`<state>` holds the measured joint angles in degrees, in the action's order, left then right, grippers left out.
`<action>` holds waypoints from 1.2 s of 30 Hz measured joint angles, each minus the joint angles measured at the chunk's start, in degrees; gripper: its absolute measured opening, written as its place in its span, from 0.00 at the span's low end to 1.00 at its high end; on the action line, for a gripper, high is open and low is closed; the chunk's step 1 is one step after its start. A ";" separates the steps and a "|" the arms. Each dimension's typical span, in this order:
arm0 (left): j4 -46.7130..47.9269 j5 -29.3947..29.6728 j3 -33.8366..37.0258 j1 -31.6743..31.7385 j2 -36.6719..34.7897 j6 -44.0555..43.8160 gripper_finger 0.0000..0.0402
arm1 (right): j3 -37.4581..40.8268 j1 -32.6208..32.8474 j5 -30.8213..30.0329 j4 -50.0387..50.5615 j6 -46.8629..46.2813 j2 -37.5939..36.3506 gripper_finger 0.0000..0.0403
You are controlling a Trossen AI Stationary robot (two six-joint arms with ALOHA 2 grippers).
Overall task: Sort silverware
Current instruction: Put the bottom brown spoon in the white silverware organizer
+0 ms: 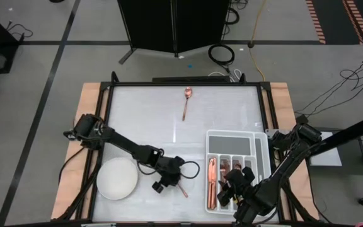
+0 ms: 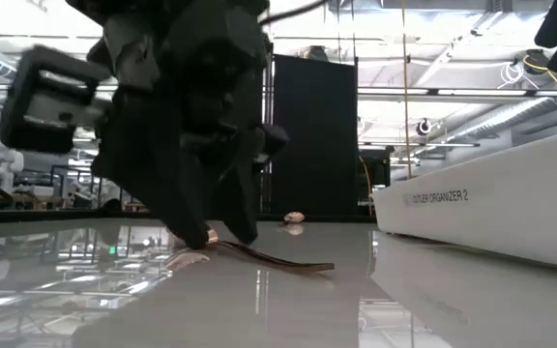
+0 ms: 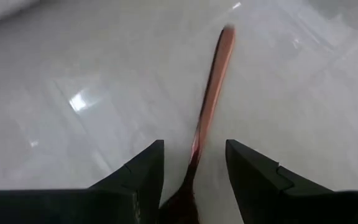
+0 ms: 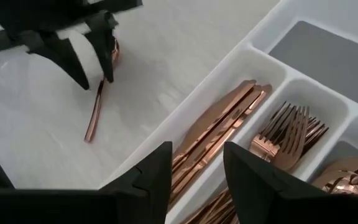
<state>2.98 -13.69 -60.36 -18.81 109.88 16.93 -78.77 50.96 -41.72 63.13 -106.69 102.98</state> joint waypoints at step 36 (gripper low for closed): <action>21.44 3.45 -14.89 0.14 0.70 4.83 0.01 | 0.01 -4.57 -0.71 0.97 1.47 0.00 0.33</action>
<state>24.42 -10.24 -75.25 -18.67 110.59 21.76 -78.76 46.39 -42.43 64.10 -105.23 102.98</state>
